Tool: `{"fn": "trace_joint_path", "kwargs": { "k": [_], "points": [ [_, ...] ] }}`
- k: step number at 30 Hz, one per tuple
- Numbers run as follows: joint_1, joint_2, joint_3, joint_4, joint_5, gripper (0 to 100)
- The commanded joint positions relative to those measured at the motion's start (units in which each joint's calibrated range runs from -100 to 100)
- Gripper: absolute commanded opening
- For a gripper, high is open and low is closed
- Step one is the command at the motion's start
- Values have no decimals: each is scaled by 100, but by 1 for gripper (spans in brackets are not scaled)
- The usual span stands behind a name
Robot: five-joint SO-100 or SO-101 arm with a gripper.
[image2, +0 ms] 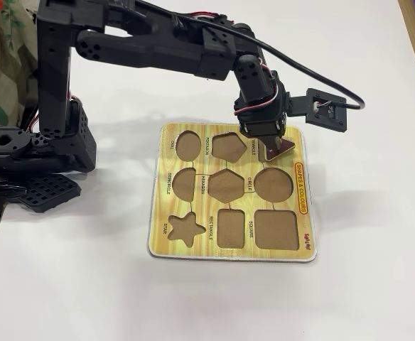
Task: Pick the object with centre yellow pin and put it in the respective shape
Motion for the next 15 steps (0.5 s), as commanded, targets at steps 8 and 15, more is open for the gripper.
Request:
{"fn": "trace_joint_path", "kwargs": {
  "k": [8,15],
  "points": [
    [-66,-101,-27,-32,-10,4],
    [-57,-109,126,-49,-10,4]
  ]
}}
